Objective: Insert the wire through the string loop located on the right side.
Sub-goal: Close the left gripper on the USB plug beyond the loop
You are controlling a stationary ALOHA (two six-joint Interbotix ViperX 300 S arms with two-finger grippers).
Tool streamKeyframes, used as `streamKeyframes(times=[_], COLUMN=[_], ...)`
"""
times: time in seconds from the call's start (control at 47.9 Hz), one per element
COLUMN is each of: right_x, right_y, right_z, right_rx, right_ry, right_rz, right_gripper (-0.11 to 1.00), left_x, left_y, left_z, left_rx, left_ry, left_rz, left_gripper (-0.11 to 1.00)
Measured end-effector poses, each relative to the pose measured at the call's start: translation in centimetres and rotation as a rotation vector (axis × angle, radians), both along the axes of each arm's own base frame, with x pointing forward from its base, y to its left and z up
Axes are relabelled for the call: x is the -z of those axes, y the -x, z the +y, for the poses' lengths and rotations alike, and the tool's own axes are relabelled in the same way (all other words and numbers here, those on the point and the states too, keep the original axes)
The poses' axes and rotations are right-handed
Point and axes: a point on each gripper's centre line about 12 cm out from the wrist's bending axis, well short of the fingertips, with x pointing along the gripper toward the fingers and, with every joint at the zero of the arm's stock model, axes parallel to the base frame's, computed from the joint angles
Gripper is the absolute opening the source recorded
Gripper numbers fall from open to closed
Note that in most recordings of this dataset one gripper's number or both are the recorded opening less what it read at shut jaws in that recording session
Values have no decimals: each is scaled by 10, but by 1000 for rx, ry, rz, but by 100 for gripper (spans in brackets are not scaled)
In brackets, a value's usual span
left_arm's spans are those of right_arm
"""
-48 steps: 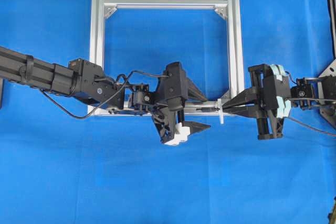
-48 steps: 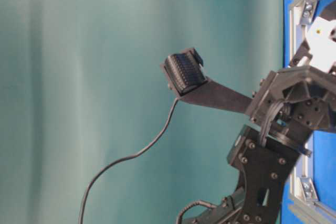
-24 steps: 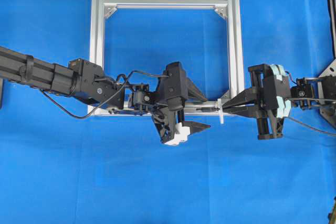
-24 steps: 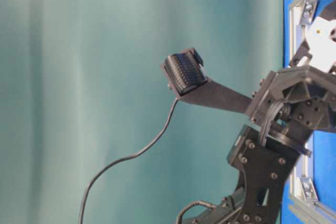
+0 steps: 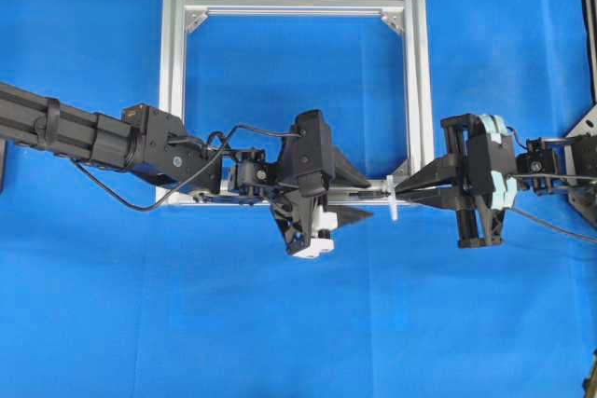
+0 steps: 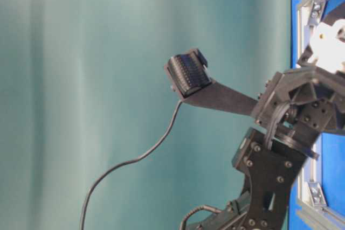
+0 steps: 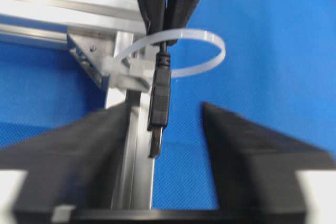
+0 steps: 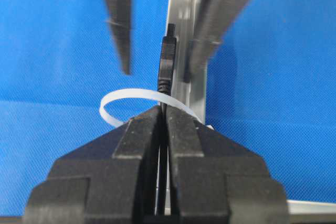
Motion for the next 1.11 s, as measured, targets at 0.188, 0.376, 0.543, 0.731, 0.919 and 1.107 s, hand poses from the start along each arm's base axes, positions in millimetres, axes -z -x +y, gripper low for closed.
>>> streamKeyframes(times=[0.188,0.376,0.543,0.731,0.919,1.107], right_x=[0,1,2,3,4,6], right_y=[0,1,0,1,1,4], right_z=[0,0,0,0,0,0], right_rx=[-1,-1,-2,-4,-4,-4], right_ry=[1,1,3,5,4,2], right_rz=[1,3,24,39,44,64], right_gripper=[-4,-4,-4,-4,-2,32], left_x=[-1,1,1,1,-1,-1], left_y=[0,0,0,0,0,0], left_z=[2,2,2,2,2,2], left_rx=[4,5,6,6,6,6], left_ry=[-18,-23,-24,-24,-24,-24], left_rz=[-7,-4,-4,-4,-7,-7], left_gripper=[7,7,7,7,7,7])
